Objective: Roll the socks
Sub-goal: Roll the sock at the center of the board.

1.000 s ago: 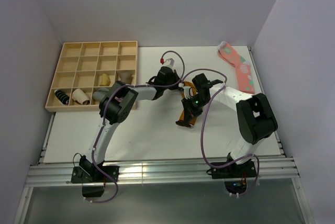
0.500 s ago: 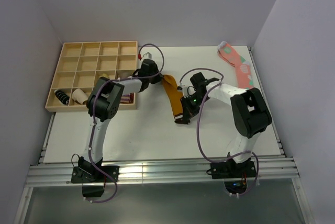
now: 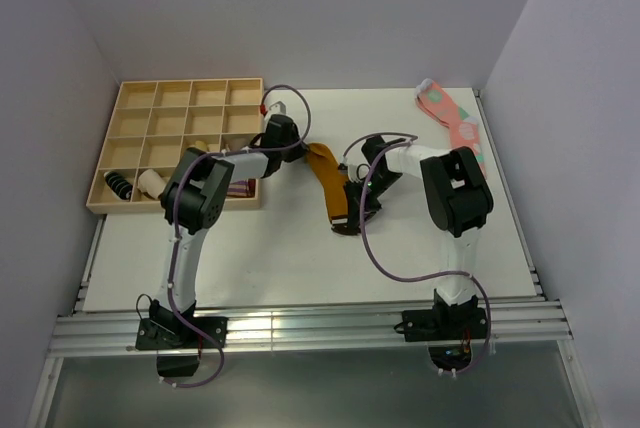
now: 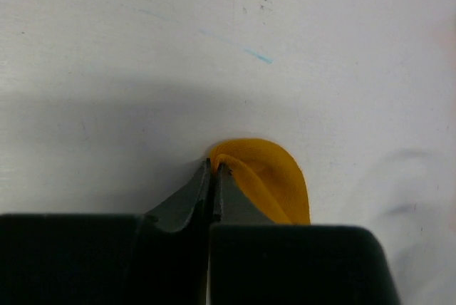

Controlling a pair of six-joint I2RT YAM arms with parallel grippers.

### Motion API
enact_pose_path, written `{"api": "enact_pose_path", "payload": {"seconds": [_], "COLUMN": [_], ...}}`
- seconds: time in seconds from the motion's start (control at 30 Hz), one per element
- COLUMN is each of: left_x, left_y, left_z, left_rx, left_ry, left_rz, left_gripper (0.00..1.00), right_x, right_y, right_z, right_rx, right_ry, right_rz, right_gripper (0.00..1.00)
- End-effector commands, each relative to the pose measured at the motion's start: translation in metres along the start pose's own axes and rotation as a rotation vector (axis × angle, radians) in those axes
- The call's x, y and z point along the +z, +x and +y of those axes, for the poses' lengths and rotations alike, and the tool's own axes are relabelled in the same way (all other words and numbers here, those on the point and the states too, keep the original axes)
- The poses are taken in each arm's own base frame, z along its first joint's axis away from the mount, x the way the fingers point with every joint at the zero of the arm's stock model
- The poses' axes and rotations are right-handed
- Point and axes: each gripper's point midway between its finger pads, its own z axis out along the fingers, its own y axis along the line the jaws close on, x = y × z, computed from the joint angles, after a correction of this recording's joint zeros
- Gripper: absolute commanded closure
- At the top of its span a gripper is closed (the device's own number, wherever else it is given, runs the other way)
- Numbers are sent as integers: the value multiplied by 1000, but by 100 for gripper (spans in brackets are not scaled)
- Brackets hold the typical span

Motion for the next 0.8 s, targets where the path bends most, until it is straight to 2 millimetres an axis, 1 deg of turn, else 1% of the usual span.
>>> {"api": "enact_pose_path", "payload": {"seconds": [0.0, 0.03, 0.07, 0.1, 0.13, 0.17, 0.23, 0.27, 0.3, 0.33, 0.37, 0.4, 0.43, 0.47, 0.5, 0.53, 0.57, 0.6, 0.63, 0.67, 0.7, 0.73, 0.77], "left_x": [-11, -12, -15, -20, -23, -27, -39, -44, -54, -60, -66, -78, -85, -93, -105, -113, -125, -136, -143, -149, -154, -160, -164], "left_y": [-2, -3, 0, -4, -9, -4, -14, -8, -16, -11, -7, -11, -9, 8, 10, 18, 38, 47, 57, 72, 78, 90, 100], "left_z": [5, 6, 8, 3, -1, 1, -14, -10, -18, -14, -20, -30, -34, -38, -54, -61, -69, -81, -87, -89, -95, -102, -104], "left_rx": [59, 69, 87, 97, 108, 133, 157, 178, 181, 189, 208, 217, 234, 290, 317, 348, 407, 432, 455, 488, 505, 530, 563], "left_ry": [-30, -38, -51, -44, -39, -50, -23, -38, -29, -32, -9, 27, 46, 77, 141, 180, 235, 295, 336, 373, 410, 476, 510], "left_rz": [-11, -20, -22, -37, -70, -75, -129, -139, -171, -181, -189, -215, -234, -236, -255, -264, -268, -262, -248, -222, -201, -160, -136], "left_gripper": [93, 76, 67, 59, 45, 41, 35, 34, 33, 32, 33, 35, 35, 36, 39, 39, 38, 39, 40, 43, 44, 43, 44], "right_x": [-7, -8, -8, -8, -9, -9, -9, -10, -9, -10, -10, -10, -10, -10, -9, -9, -9, -9, -9, -8, -9, -9, -9], "right_y": [-2, -2, -2, -2, 0, 0, 2, 2, 2, 3, 2, 3, 4, 3, 4, 4, 2, 5, 4, 5, 5, 5, 4], "right_z": [-4, -3, -4, -7, -7, -6, -7, -7, -7, -9, -9, -9, -10, -10, -11, -11, -11, -11, -12, -13, -13, -13, -13], "right_rx": [3, 2, 1, 3, 7, 5, 14, 12, 14, 14, 13, 14, 14, 14, 15, 18, 17, 23, 23, 25, 25, 24, 21], "right_ry": [14, 17, 24, 35, 34, 33, 35, 36, 39, 48, 49, 48, 49, 49, 49, 50, 50, 48, 49, 53, 54, 55, 56], "right_rz": [28, 30, 31, 38, 48, 51, 60, 60, 65, 68, 68, 75, 79, 79, 86, 90, 90, 102, 104, 108, 112, 114, 114], "right_gripper": [100, 100, 100, 100, 100, 100, 100, 100, 100, 100, 100, 100, 100, 100, 100, 100, 100, 100, 100, 100, 100, 100, 100]}}
